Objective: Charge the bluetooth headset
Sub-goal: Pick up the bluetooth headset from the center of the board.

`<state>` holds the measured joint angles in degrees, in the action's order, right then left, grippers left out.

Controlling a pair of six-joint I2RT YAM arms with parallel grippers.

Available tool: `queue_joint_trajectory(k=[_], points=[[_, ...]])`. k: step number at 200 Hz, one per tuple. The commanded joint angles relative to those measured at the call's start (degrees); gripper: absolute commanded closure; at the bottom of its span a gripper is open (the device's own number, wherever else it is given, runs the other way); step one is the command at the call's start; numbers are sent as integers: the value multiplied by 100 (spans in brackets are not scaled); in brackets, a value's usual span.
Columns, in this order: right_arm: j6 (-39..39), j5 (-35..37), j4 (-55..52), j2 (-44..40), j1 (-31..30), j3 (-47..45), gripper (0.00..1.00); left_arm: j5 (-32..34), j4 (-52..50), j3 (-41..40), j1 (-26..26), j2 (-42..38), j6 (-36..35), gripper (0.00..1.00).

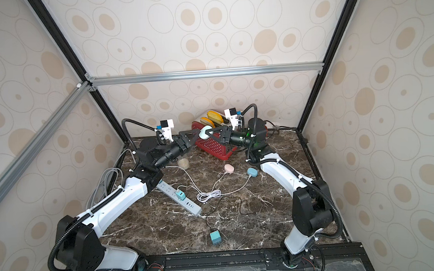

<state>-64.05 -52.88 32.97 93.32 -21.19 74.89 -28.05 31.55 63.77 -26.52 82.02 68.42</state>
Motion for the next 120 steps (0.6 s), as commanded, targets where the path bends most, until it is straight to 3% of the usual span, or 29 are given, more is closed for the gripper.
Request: queue_joint_trajectory(k=[1, 16, 55, 120], points=[[-483, -12, 693, 11, -2, -61, 75, -184, 1072, 35, -19, 191, 623, 47], [-581, 14, 887, 20, -7, -105, 75, -290, 1087, 107, -28, 309, 742, 52], [-577, 83, 882, -5, -42, -107, 75, -362, 661, 262, -78, 336, 542, 52], [-633, 103, 970, 125, -94, -44, 75, -517, 941, 398, -204, 525, 697, 60]])
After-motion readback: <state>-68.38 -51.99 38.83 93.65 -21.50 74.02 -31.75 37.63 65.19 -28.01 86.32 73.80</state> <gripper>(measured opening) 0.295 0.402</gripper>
